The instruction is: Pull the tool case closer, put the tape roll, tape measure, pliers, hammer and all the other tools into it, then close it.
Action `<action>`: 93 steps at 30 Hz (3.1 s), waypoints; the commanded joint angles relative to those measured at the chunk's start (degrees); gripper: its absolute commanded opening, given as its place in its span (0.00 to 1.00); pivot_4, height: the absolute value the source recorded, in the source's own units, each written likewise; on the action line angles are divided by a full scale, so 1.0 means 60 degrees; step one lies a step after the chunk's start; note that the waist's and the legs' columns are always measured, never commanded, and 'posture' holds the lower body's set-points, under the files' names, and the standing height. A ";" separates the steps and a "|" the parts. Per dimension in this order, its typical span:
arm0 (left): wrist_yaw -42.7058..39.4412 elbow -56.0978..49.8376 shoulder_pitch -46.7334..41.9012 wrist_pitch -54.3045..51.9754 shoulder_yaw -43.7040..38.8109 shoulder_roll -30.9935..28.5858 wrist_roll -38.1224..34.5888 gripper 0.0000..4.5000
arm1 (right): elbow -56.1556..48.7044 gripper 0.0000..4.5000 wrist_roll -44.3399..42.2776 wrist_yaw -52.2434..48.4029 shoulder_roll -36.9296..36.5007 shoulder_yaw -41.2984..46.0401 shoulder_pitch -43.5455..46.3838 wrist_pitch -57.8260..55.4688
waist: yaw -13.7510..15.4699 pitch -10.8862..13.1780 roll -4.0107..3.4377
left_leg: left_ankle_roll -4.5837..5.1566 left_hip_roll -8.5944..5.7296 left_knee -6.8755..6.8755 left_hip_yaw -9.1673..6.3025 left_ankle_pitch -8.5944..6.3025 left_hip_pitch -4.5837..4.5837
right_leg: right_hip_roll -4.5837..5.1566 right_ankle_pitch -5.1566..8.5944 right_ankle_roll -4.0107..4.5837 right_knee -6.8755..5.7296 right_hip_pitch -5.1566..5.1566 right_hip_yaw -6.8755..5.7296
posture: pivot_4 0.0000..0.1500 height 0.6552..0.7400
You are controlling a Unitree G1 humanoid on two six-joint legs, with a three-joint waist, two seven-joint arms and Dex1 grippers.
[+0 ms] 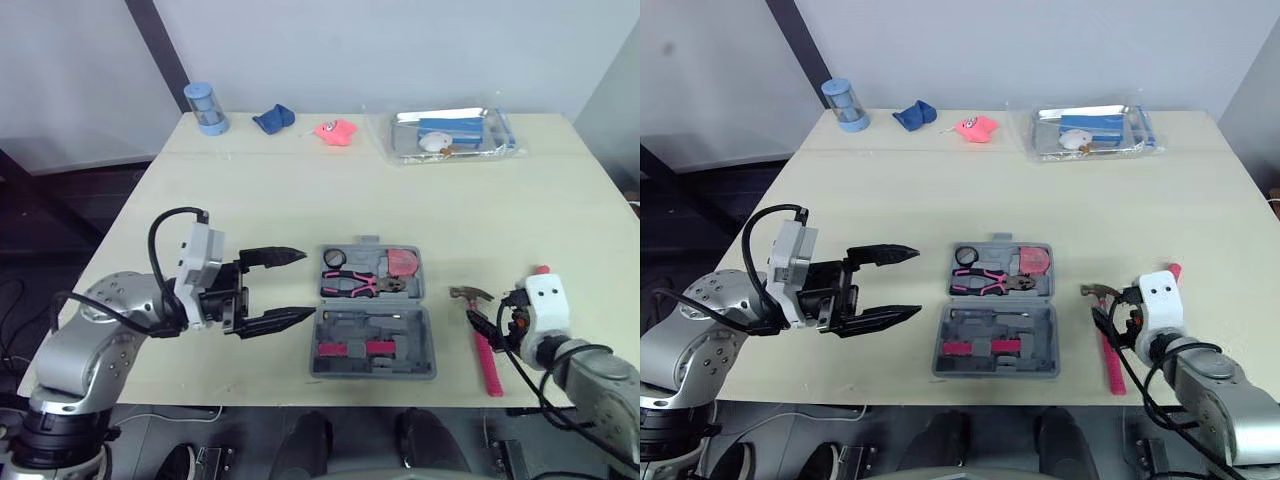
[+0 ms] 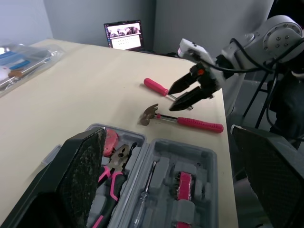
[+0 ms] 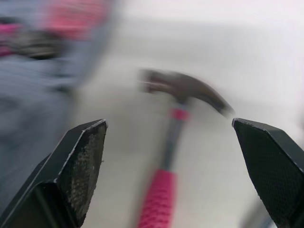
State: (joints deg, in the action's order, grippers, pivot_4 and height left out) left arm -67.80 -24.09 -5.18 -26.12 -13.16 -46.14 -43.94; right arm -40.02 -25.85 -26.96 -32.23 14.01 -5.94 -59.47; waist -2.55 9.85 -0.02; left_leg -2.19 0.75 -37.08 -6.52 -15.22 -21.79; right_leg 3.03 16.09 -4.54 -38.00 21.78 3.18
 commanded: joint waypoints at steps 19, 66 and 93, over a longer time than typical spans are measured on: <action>-0.0234 0.0264 0.0153 0.0811 0.0041 0.0186 0.0309 1.00 | 1.0473 0.98 0.5502 -0.9933 -0.3570 -0.6023 0.6987 1.5279 | 0.0024 0.0090 0.0052 | -0.0005 0.0009 -0.0015 0.0004 0.0002 0.0001 | 0.0002 -0.0003 0.0001 0.0008 -0.0007 -0.0008 | 1.00 1.00; -0.1116 -0.0085 0.0178 0.0726 0.0327 -0.0326 0.0234 1.00 | 1.3949 0.01 0.6663 -1.0326 -0.2555 -0.7646 0.9496 1.8047 | -0.0175 0.0122 0.0036 | -0.0043 -0.0006 -0.0018 -0.0009 0.0023 -0.0006 | 0.0016 -0.0005 0.0003 -0.0003 -0.0006 -0.0017 | 1.00 1.00; -0.1492 0.0110 0.0282 0.1042 0.0499 -0.0286 0.0378 1.00 | 0.2989 0.01 0.3362 -0.4744 -0.2581 -0.2011 0.4279 -0.2798 | 0.0026 0.0166 -0.0030 | -0.0004 -0.0010 -0.0020 -0.0016 0.0001 -0.0027 | 0.0015 -0.0004 0.0003 -0.0006 0.0010 -0.0021 | 1.00 1.00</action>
State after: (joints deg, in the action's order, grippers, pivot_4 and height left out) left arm -76.14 -23.28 -3.33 -20.77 -10.20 -47.80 -41.74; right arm -17.76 -4.70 -59.11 -48.87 -1.72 19.87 -70.35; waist -2.39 10.84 -0.20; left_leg -2.21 0.69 -37.20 -6.63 -15.21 -21.96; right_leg 3.09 16.07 -4.52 -38.05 21.84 3.04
